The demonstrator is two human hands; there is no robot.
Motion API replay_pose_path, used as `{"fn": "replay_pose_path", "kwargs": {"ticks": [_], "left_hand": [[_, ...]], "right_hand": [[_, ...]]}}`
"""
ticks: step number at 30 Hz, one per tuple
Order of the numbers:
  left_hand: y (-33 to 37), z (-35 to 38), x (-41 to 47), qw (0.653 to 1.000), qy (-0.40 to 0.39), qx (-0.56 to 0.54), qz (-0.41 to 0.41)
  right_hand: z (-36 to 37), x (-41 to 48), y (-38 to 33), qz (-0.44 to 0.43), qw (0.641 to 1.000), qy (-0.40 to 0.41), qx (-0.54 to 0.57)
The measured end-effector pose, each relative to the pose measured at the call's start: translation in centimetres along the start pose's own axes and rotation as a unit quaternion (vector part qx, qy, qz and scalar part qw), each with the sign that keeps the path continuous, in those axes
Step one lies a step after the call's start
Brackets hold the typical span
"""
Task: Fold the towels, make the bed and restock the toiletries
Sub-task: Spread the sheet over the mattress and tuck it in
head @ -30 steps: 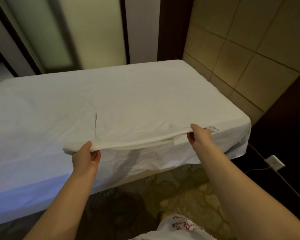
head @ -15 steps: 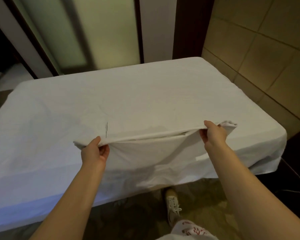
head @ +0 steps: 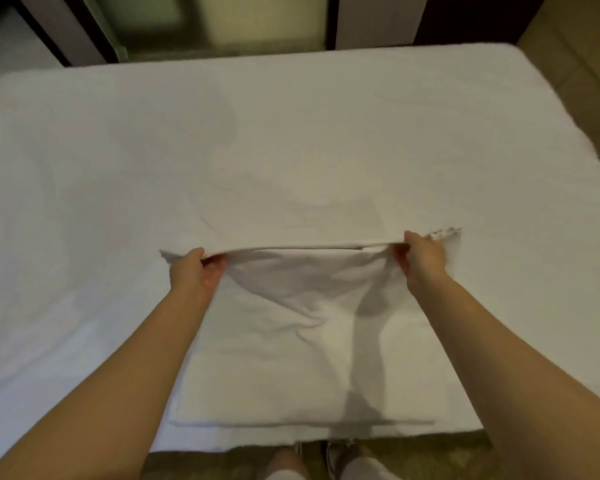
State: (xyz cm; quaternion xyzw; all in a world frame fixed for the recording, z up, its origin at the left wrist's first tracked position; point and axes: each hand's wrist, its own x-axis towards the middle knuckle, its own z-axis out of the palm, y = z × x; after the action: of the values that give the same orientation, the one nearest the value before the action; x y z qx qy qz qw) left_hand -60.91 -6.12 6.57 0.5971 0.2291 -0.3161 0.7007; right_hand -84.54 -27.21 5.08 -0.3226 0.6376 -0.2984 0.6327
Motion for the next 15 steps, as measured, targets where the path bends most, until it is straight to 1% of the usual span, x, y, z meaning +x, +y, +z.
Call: {"fn": "replay_pose_path", "kwargs": {"ticks": [1, 2, 3, 4, 5, 6, 7, 8, 9, 10, 11, 12, 13, 15], "left_hand": [[-0.6, 0.4, 1.3, 0.999, -0.023, 0.042, -0.007], [-1.6, 0.5, 2.9, 0.993, -0.038, 0.112, -0.005], [-2.8, 0.5, 4.8, 0.977, -0.042, 0.21, 0.011], [-4.1, 0.2, 6.6, 0.945, -0.046, 0.322, 0.043], [-5.5, -0.3, 8.1, 0.892, -0.059, 0.441, 0.076], [-6.8, -1.0, 9.4, 0.821, -0.07, 0.558, 0.101], [-8.1, -1.6, 10.3, 0.746, -0.081, 0.652, 0.112], [-9.2, -2.4, 10.8, 0.686, -0.088, 0.714, 0.109], [-10.1, -3.0, 11.0, 0.643, -0.088, 0.752, 0.112], [-10.8, -3.5, 11.1, 0.61, -0.083, 0.778, 0.129], [-11.4, -3.9, 11.2, 0.584, -0.078, 0.793, 0.154], [-11.8, -4.2, 11.1, 0.57, -0.073, 0.799, 0.177], [-12.1, -4.4, 11.0, 0.563, -0.069, 0.8, 0.194], [-12.6, -4.7, 10.8, 0.558, -0.064, 0.8, 0.21]], "right_hand": [[0.5, 1.0, 0.4, 0.007, 0.999, -0.033, -0.015], [1.0, 2.2, 1.4, 0.015, 0.996, -0.054, -0.064], [1.2, 3.6, 2.7, 0.007, 0.985, -0.057, -0.162], [1.3, 4.6, 4.1, -0.021, 0.96, -0.059, -0.274], [0.9, 5.4, 5.6, -0.054, 0.919, -0.073, -0.382], [0.6, 6.0, 7.2, -0.083, 0.868, -0.096, -0.48], [0.2, 6.3, 8.7, -0.1, 0.813, -0.117, -0.562], [-0.2, 6.6, 9.9, -0.108, 0.761, -0.133, -0.626], [-0.6, 6.7, 10.8, -0.12, 0.719, -0.138, -0.671], [-0.8, 6.9, 11.4, -0.136, 0.695, -0.133, -0.694], [-0.9, 7.1, 11.7, -0.147, 0.686, -0.124, -0.702], [-0.9, 7.1, 11.8, -0.154, 0.682, -0.115, -0.705], [-1.1, 7.2, 11.9, -0.162, 0.677, -0.109, -0.71], [-1.4, 7.2, 12.1, -0.188, 0.65, -0.102, -0.729]]}}
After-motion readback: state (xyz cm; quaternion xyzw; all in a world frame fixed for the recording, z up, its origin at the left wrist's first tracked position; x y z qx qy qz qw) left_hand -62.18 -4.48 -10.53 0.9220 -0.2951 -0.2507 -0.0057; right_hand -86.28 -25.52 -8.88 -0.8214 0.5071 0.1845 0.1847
